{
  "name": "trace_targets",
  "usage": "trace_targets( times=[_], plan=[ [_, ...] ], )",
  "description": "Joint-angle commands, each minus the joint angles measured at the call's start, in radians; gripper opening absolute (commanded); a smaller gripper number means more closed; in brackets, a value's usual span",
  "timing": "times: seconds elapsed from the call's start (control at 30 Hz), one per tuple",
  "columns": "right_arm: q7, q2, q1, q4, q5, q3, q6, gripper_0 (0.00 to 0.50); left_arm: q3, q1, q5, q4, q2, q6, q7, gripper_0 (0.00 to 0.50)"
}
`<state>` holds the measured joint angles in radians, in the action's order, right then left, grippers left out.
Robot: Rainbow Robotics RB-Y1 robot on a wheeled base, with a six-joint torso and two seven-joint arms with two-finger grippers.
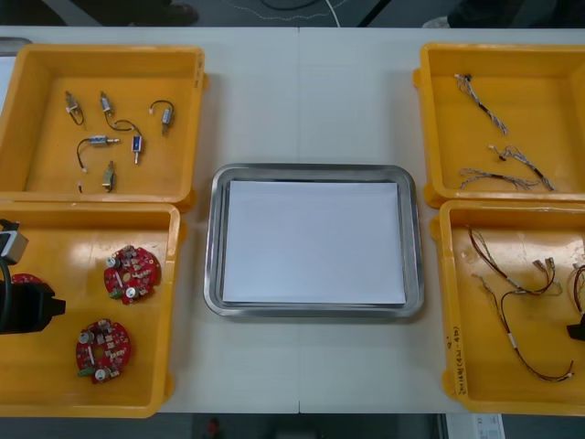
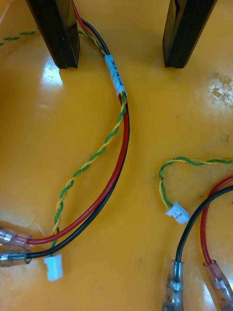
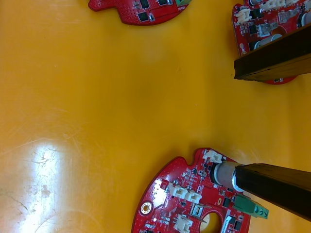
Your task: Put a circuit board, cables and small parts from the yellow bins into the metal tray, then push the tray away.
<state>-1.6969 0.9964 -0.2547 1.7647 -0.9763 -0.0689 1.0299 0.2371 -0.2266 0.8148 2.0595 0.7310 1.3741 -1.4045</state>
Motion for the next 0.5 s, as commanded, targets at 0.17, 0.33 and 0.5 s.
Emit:
trace_targets(
  times=[0.17,0.33,0.5],
  plan=[
    [-0.043,0.039,0.051,-0.041,-0.025,0.041,-0.014,0.5,-0.005,-0.028,-0.013,-0.015,0.068,-0.017,-0.146,0.5],
    [-0.041,0.039,0.049,-0.041,-0.033,0.051,-0.013,0.5,-0.004,-0.027,-0.006,-0.075,0.077,-0.073,-0.223,0.5],
    [-0.041,0.039,0.049,-0.041,-0.042,0.054,-0.004,0.338,-0.005,-0.016,0.004,-0.131,0.077,-0.102,-0.289,0.5]
  ],
)
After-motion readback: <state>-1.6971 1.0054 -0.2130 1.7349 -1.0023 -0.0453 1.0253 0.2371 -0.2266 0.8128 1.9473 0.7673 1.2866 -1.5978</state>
